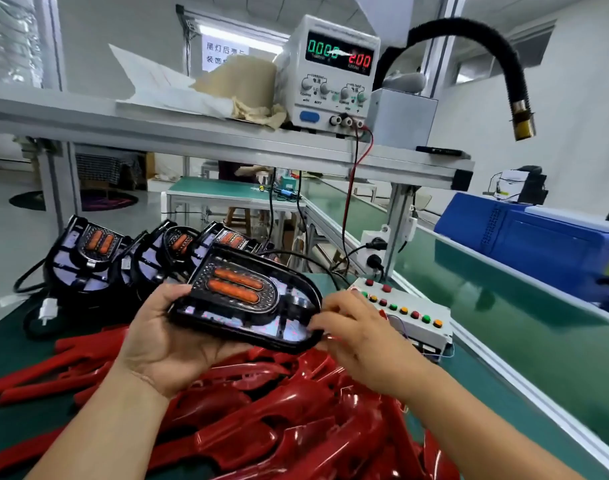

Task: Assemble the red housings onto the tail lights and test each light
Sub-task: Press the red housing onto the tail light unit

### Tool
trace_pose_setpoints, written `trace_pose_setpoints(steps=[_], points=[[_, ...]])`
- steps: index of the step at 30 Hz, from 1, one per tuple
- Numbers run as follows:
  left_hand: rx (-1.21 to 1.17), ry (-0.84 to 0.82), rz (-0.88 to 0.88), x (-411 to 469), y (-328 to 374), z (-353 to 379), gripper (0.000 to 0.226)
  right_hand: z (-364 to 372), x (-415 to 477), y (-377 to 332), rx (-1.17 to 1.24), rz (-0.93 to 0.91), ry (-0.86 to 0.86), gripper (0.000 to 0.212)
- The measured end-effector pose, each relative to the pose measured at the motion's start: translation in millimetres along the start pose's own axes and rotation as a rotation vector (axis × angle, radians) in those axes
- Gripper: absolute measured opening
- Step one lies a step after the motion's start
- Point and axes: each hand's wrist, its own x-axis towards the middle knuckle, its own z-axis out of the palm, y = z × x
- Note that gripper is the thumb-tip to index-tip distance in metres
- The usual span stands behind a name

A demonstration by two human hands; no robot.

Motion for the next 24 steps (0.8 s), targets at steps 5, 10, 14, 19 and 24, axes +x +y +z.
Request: trace_pose_setpoints(steps=[5,10,14,19,24], points=[[-0.199,0.179,0.135,-8.9,-2.8,0.7,0.089,0.7,-0.3,5.7,0.402,0.304,-0.103,0.020],[-0.288,0.303,0.233,-7.6,-13.9,-9.7,0.059,11.8,1.9,-1.1,0.266,0.251,-0.705,0.055],[-0.199,0.273,0.287,-0.2,-15.7,-9.1,0.034,24.5,2.0,0.7,0.284,0.232,-0.607,0.040],[-0.185,0.232,0.312,-0.1,-16.4,-13.5,0.034,24.3,-4.0,11.5,0.470,0.221,-0.401,0.007],[-0.211,0.266,0.320,-1.0,-20.4,-14.0,0.039,16.5,-11.3,18.0,0.649,0.255,-0.328,0.017]])
